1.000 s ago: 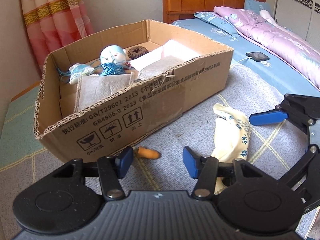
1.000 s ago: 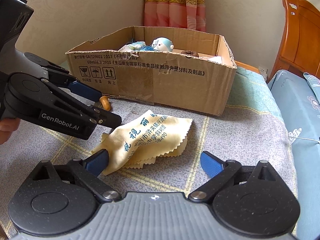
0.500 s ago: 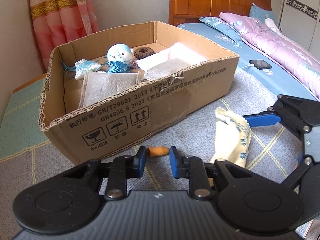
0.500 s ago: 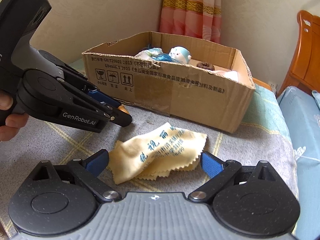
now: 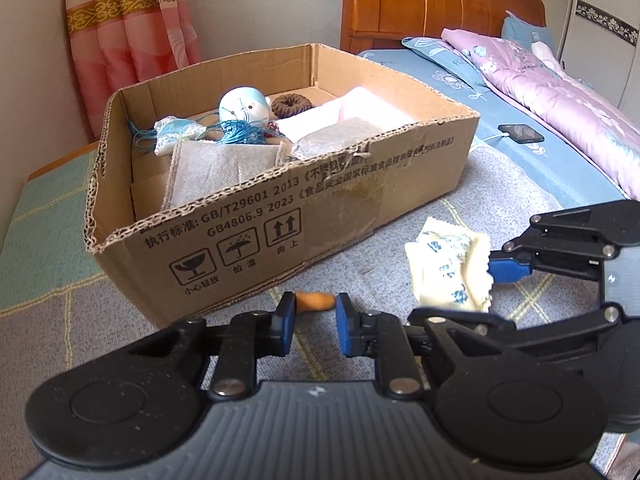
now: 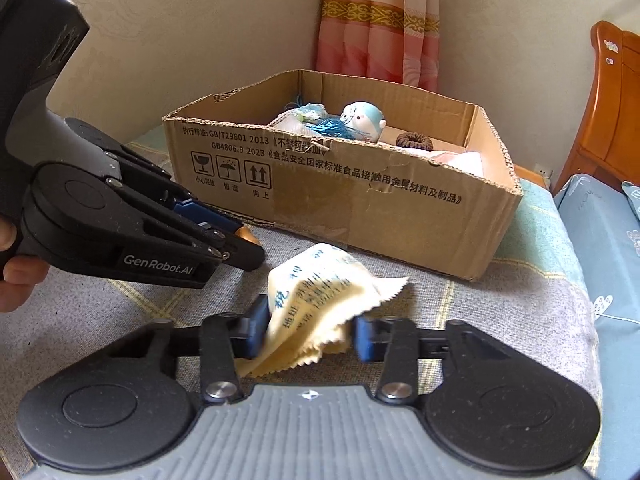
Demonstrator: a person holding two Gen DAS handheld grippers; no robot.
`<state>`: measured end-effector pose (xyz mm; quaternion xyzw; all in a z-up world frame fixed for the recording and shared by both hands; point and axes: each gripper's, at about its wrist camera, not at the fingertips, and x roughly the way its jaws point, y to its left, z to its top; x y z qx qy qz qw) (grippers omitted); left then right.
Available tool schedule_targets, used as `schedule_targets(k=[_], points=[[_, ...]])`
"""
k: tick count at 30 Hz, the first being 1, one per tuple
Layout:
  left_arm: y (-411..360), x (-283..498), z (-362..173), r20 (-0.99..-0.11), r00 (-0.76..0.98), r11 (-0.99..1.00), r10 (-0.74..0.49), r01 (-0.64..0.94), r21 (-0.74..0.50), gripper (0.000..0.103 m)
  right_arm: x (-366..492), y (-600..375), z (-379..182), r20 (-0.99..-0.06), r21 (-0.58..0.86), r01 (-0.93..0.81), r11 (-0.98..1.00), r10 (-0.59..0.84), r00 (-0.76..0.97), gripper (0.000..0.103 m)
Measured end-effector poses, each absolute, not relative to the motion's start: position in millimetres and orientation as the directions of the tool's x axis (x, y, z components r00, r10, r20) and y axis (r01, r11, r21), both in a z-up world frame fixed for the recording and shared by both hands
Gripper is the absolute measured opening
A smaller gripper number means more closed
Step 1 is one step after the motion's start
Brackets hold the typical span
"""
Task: Organize soft objects
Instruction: 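Lift the yellow cloth and carry it into the box with the right tool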
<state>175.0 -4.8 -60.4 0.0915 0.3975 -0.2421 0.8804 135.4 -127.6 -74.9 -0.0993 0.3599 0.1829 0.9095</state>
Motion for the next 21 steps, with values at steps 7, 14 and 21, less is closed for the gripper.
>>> schedule_targets(k=[7,14,21], points=[[-2.9,172.6,-56.0,-0.74,0.567,0.864,-0.361,0.503,-0.036,0.019,133.4,-130.9,-65.3,-0.679,-0.063,-0.387,0.92,0.245,0.692,0.029],[-0.5,168.7,-49.3,-0.735,0.572,0.862,-0.365,0.506,-0.034,0.019,129.7,-130.8,-56.0,-0.663,-0.084,-0.392,0.916,0.242,0.708,0.028],[3.6,162.8,-39.8,-0.731,0.576,0.859,-0.364,0.512,-0.025,0.019,124.5,-134.4,-45.3,-0.652,-0.098,-0.398,0.912,0.243,0.718,0.028]])
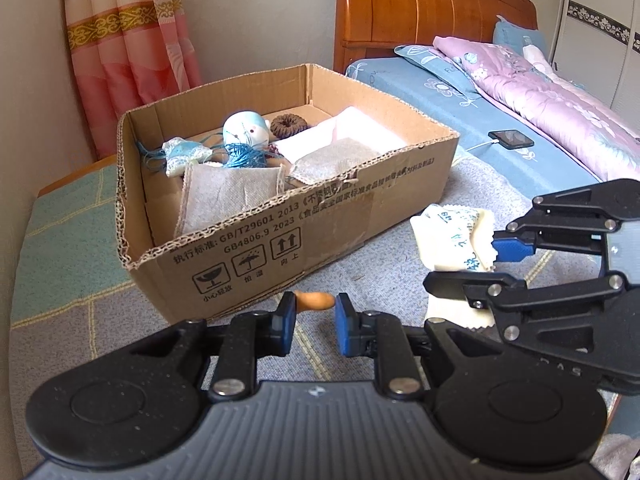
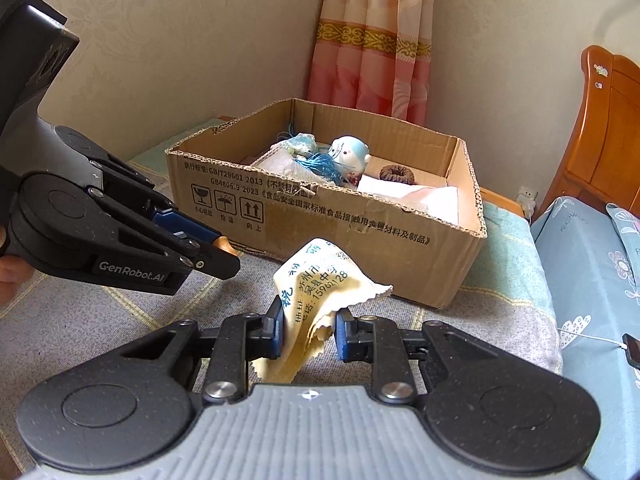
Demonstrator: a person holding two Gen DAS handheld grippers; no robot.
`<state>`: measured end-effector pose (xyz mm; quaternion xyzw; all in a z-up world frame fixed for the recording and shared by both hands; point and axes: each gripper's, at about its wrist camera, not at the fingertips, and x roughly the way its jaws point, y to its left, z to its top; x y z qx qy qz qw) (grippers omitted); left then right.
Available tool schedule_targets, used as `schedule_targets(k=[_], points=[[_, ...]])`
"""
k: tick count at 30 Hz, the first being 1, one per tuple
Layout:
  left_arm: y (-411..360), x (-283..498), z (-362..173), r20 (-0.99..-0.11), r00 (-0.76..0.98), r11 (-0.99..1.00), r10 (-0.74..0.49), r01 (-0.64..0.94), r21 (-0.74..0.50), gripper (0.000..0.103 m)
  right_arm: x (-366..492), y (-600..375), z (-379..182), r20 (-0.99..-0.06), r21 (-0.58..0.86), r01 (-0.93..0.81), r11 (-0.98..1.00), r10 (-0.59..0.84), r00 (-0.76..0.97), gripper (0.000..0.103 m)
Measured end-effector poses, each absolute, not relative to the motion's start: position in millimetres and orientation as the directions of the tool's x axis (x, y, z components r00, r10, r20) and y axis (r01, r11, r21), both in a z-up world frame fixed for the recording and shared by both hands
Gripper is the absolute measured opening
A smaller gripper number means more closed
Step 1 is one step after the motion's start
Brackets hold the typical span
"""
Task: Organize soft objects
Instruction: 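Lift the yellow cloth and carry it into the box with the right tool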
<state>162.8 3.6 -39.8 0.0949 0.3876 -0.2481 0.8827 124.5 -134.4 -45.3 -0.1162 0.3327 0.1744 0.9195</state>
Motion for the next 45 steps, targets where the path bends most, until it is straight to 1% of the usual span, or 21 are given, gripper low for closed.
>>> schedule_targets(k=[8,15,20,24,25,27,28,29,31,35,39,42,45], points=[[9.9,153.5,-18.5,-0.725,0.578,0.853,-0.375,0.522,-0.025,0.019,118.3,-140.7,-33.8,-0.649,-0.109,-0.405,0.908,0.244,0.721,0.028],[12.0,152.3,20.8,-0.675,0.622,0.844,-0.396,0.536,0.0,0.019,114.5,-147.5,-12.2,-0.628,-0.101,-0.43,0.897,0.277,0.727,0.028],[2.6,174.3,45.0,-0.628,0.673,0.84,-0.391,0.54,0.056,0.019,116.6,-152.8,3.7,-0.606,-0.102,-0.433,0.896,0.289,0.741,0.028],[-9.3,211.1,49.7,-0.627,0.687,0.844,-0.367,0.53,0.085,0.02,122.9,-155.1,13.2,-0.586,-0.12,-0.425,0.897,0.281,0.76,0.028],[-12.4,220.3,48.5,-0.631,0.684,0.844,-0.366,0.529,0.084,0.023,125.3,-155.7,14.8,-0.582,-0.127,-0.42,0.899,0.275,0.766,0.028],[-19.3,236.2,44.0,-0.634,0.688,0.846,-0.352,0.525,0.1,0.035,130.4,-156.1,18.2,-0.575,-0.14,-0.415,0.899,0.267,0.773,0.028],[-22.6,242.5,41.1,-0.635,0.695,0.849,-0.339,0.516,0.112,0.055,133.4,-156.1,20.0,-0.571,-0.146,-0.413,0.899,0.264,0.777,0.028],[-25.6,247.8,38.3,-0.638,0.698,0.852,-0.326,0.509,0.121,0.081,136.3,-156.3,21.5,-0.568,-0.151,-0.411,0.899,0.262,0.78,0.028],[-27.0,253.4,32.5,-0.645,0.694,0.853,-0.321,0.507,0.121,0.101,143.6,-157.4,24.7,-0.565,-0.155,-0.409,0.899,0.259,0.783,0.028],[-25.3,247.3,29.7,-0.603,0.746,0.876,-0.284,0.457,0.153,0.101,160.7,-158.7,28.3,-0.56,-0.166,-0.396,0.903,0.244,0.791,0.028],[-16.8,236.2,31.4,-0.595,0.755,0.885,-0.274,0.44,0.152,0.101,185.6,-157.8,32.2,-0.563,-0.173,-0.379,0.909,0.224,0.795,0.028],[-7.6,228.0,33.7,-0.589,0.771,0.901,-0.243,0.403,0.157,0.103,206.9,-156.2,36.9,-0.568,-0.165,-0.376,0.912,0.224,0.792,0.028],[6.2,211.9,36.1,-0.563,0.8,0.922,-0.208,0.353,0.16,0.102,234.1,-152.1,39.1,-0.58,-0.148,-0.368,0.918,0.221,0.784,0.028]])
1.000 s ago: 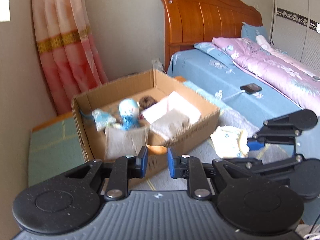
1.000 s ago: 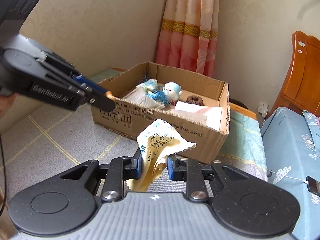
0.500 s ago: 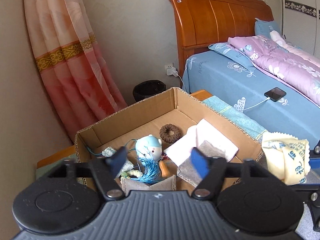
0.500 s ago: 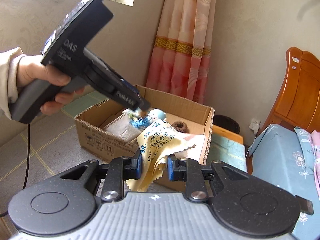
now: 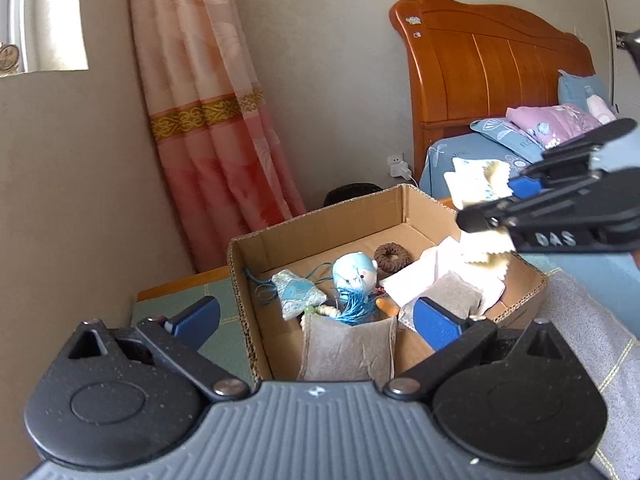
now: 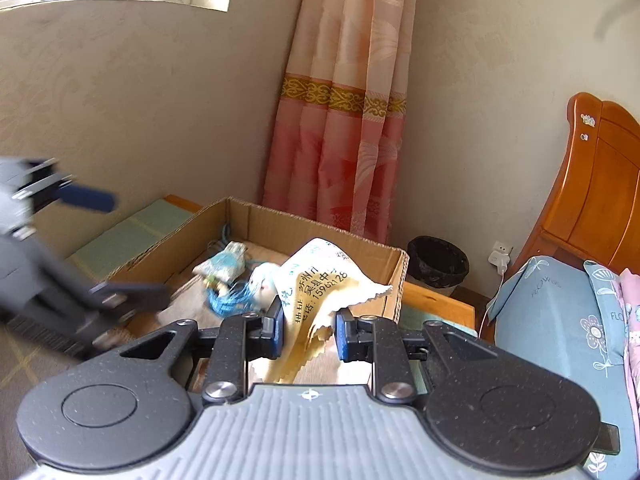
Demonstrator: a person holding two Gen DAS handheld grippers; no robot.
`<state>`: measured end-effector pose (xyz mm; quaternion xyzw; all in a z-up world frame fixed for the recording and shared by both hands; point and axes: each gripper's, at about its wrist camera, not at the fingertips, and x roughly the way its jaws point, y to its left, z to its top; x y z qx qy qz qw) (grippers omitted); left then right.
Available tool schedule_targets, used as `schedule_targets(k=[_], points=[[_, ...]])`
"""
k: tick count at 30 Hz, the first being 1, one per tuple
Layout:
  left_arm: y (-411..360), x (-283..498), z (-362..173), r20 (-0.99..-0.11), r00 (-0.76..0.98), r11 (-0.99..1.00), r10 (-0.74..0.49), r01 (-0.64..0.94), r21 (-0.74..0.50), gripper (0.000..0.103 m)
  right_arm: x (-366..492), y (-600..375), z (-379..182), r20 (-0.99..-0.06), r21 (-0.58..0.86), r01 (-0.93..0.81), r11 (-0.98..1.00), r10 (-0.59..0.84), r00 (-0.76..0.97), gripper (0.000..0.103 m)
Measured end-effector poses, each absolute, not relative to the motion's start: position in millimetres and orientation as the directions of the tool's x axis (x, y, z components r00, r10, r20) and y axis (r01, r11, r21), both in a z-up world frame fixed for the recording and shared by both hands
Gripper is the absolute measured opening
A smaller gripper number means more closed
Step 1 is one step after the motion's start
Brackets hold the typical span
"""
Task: Organize soft objects
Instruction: 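Lift the yellow cloth and carry it into the box with the right tool, then open the right tool to release the yellow cloth in the box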
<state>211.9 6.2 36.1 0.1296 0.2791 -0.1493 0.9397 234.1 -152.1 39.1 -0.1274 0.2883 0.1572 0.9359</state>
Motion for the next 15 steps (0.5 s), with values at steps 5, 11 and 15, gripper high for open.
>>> schedule_targets(k=[5,11,15], points=[[27.8,187.6,33.9,-0.549,0.812,0.947,-0.197,0.303,0.109,0.102,280.9,-139.2,33.6,-0.614,-0.113,-0.342,0.933,0.204,0.762,0.051],[38.2,176.5,32.4,-0.545,0.824,0.96,-0.156,0.257,0.114,0.102,292.4,-141.6,24.3,-0.661,-0.043,-0.277,0.96,0.18,0.728,0.102],[41.3,168.7,35.7,-0.528,0.834,0.966,-0.159,0.241,0.09,0.102,275.6,-142.5,25.1,-0.726,-0.044,-0.211,0.977,0.114,0.679,0.103]])
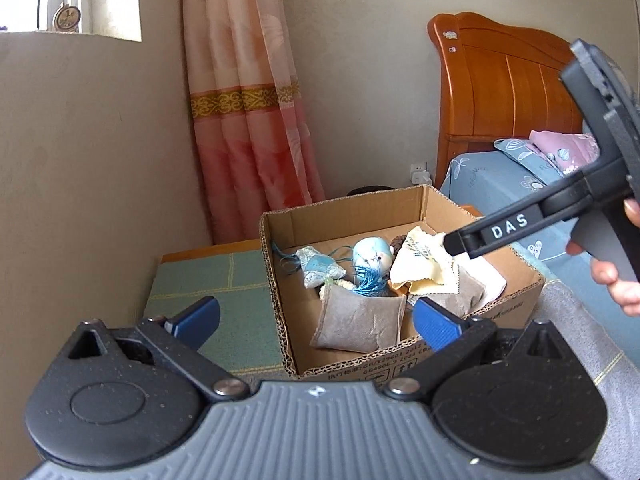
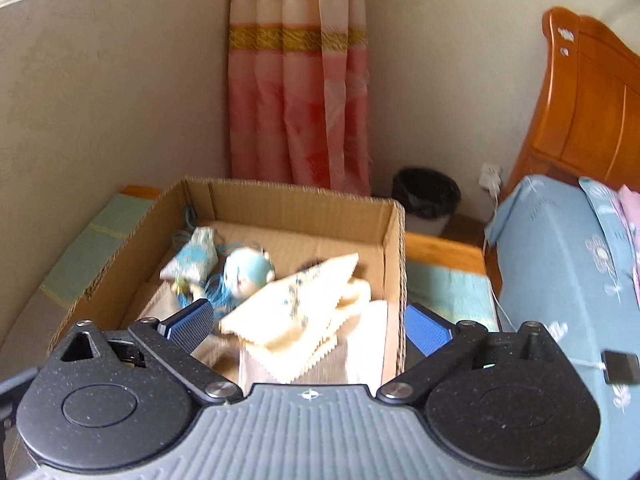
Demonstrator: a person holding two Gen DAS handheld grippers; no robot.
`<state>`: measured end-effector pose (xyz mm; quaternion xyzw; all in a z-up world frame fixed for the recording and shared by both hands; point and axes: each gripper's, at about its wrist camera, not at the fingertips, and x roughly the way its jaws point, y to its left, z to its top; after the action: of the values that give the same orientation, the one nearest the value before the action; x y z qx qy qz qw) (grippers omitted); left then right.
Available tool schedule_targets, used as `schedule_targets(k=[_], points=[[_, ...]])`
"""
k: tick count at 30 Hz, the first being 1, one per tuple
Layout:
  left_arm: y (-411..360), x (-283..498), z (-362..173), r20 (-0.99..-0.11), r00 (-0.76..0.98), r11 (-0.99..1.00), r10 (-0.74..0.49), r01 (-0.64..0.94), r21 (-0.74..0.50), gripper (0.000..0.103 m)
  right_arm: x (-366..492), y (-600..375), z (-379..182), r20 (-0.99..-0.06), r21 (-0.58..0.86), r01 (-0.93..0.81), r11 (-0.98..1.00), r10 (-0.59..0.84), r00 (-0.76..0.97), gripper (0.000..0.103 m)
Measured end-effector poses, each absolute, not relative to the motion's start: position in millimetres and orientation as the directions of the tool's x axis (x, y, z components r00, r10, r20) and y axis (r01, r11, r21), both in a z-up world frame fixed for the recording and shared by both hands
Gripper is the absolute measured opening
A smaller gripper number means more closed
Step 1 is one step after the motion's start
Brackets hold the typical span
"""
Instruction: Organize soft objects
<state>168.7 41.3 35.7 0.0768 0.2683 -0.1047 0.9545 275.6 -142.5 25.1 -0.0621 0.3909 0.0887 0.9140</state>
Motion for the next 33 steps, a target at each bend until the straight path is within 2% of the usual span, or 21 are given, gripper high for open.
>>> schedule_targets(k=[6,10,20,33], points=[[42.4,168.5,41.5,-0.614,0.781,0.985,-0.109,0.169,0.039,0.102,229.0,-135.1,31.0,-0.755,-0.131,-0.141,0.981,-0.006,0.656,0.103],[39.7,164.8,42.9,-0.639,0.768,0.991,-0.046,0.117,0.07,0.102,202.5,-134.8,33.2,-0.756,-0.115,-0.103,0.988,-0.02,0.654,0.103],[35.8,153.5,44.5,-0.667,0.745,0.995,-0.026,0.083,0.054,0.102,173.4,-136.5,33.9,-0.761,-0.039,-0.048,0.998,0.002,0.649,0.103],[33.0,151.2,47.3,-0.667,0.745,0.996,-0.016,0.07,0.055,0.102,168.6,-138.1,37.2,-0.743,-0.045,-0.023,0.999,-0.018,0.669,0.103]])
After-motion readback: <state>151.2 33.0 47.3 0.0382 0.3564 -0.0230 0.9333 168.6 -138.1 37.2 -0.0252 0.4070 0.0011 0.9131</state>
